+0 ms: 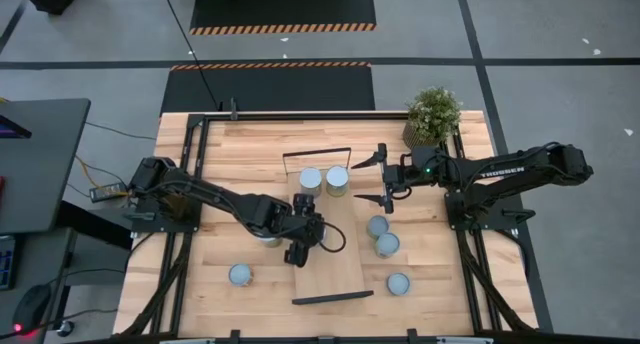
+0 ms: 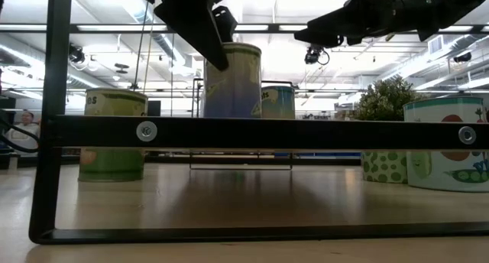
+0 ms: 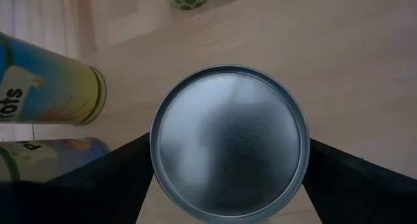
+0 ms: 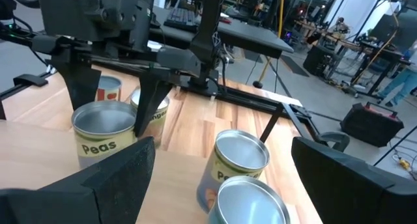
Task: Pick and place cans onto a shelf
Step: Put the canned peas on the shelf
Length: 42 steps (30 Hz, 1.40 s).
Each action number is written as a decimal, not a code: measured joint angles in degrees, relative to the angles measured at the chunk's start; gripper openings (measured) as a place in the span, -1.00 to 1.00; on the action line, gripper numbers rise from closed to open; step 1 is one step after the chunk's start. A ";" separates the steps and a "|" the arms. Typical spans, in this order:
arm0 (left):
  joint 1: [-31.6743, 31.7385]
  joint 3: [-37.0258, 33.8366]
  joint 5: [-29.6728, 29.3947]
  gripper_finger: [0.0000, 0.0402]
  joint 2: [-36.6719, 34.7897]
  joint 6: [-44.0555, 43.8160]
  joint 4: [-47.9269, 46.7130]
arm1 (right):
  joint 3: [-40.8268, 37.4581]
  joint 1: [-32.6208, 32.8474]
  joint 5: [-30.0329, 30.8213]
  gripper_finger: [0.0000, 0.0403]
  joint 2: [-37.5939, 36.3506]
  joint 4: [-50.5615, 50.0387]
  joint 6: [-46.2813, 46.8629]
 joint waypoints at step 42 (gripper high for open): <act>-0.22 5.62 -3.00 0.97 -0.07 5.09 0.72 | 0.00 -0.02 3.87 0.83 -2.72 -3.99 -1.16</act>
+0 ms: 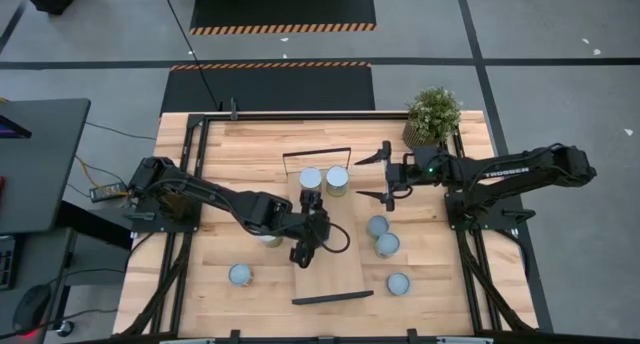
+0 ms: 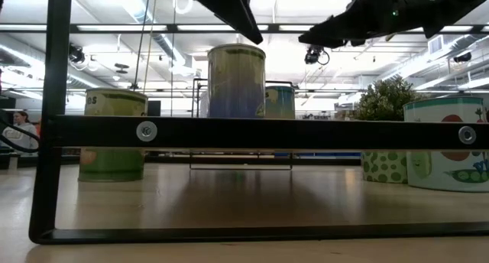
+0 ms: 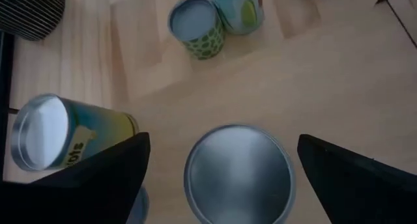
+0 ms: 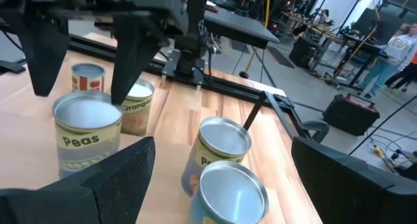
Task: Pick and place cans onto a shelf
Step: Put the canned peas on the shelf
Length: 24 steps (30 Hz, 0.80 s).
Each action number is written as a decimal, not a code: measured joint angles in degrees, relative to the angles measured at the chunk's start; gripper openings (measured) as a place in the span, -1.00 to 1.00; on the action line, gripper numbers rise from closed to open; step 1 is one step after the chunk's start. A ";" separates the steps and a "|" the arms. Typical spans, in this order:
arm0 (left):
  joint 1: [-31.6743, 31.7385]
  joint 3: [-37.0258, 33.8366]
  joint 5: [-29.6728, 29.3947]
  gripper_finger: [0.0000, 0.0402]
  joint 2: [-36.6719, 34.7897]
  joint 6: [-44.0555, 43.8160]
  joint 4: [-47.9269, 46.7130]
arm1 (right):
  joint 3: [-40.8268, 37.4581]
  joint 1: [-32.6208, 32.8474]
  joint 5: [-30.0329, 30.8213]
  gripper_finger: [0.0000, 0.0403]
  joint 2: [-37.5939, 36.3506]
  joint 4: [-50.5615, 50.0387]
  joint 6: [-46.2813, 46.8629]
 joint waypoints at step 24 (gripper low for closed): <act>-5.69 0.11 -6.42 0.97 0.00 -5.52 -2.05 | 0.00 0.02 -0.02 0.83 0.20 0.05 0.68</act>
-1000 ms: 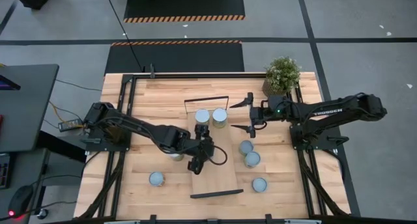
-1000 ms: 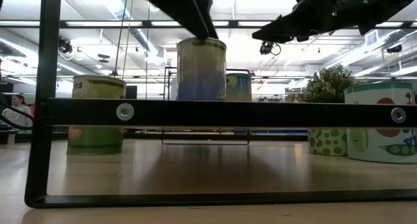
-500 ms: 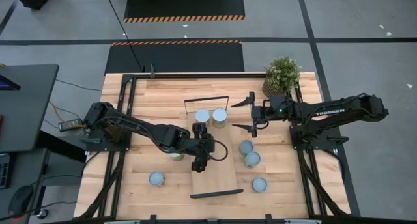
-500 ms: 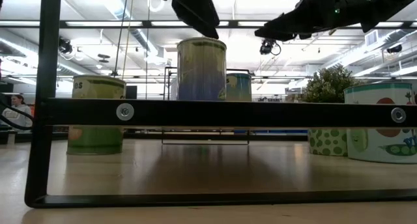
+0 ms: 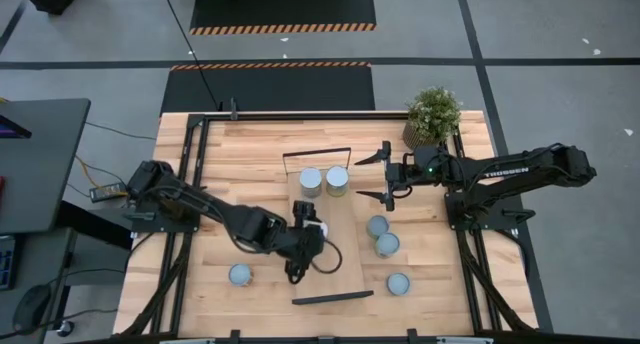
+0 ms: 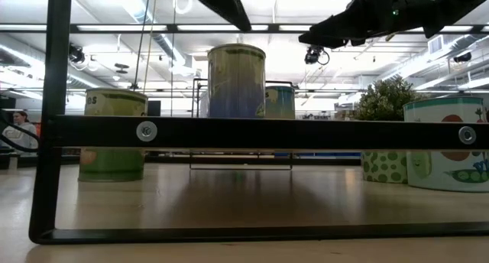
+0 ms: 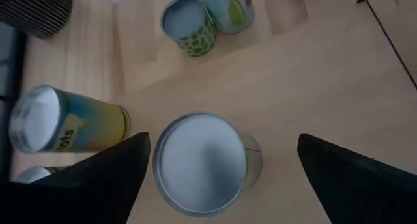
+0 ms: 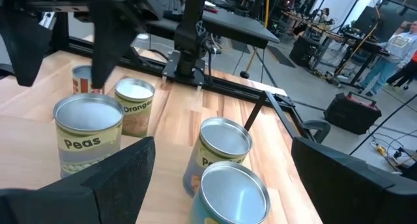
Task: Pick and place cans onto a shelf
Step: Put the canned peas on the shelf
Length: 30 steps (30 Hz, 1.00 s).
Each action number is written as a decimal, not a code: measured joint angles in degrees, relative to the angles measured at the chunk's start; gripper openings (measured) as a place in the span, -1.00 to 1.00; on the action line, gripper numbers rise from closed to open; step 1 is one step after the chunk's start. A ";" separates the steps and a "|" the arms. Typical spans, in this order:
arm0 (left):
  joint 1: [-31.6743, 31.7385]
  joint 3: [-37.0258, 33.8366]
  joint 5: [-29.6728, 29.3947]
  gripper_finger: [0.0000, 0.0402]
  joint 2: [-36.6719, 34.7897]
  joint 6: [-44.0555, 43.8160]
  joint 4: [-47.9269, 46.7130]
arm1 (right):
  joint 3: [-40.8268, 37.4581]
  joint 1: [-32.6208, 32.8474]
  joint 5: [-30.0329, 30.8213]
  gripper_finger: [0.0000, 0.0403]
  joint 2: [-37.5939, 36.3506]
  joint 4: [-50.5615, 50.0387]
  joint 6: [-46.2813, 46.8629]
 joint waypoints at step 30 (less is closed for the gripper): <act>-0.78 -0.59 -18.75 0.96 5.79 11.28 -7.88 | 0.00 -0.02 0.00 0.83 0.00 -0.84 -0.27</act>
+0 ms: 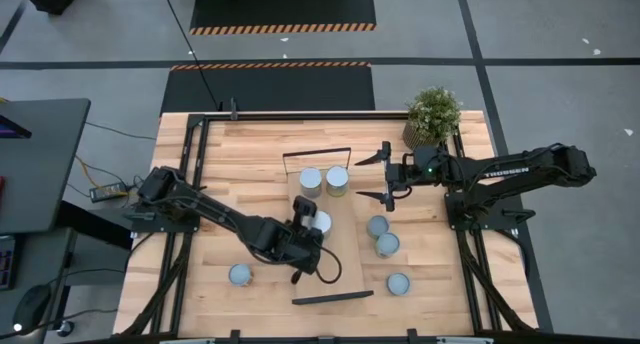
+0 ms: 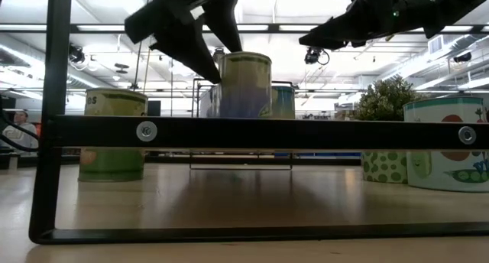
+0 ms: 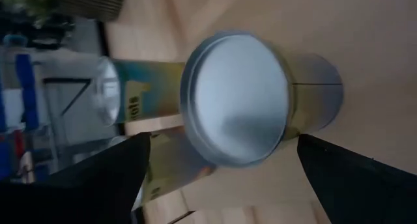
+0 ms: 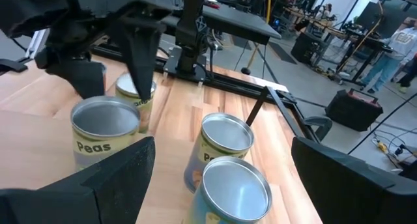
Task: Pick and place cans onto a shelf
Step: Put the canned peas on the shelf
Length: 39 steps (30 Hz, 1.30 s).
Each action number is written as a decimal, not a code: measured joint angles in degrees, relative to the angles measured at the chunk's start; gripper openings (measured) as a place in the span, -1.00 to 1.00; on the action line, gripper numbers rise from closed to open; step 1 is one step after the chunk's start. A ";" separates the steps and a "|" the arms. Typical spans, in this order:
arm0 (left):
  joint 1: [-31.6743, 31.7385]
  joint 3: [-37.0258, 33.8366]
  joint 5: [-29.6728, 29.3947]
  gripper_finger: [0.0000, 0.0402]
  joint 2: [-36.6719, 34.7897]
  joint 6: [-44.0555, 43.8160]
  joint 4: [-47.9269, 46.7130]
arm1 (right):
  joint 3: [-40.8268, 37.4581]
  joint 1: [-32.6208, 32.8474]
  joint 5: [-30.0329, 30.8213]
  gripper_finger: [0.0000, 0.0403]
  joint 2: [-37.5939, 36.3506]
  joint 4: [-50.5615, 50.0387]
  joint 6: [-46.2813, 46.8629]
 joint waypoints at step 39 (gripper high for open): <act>3.07 0.00 -10.28 0.96 -2.19 3.86 1.18 | 0.00 0.78 4.00 0.83 -2.93 -2.36 -0.97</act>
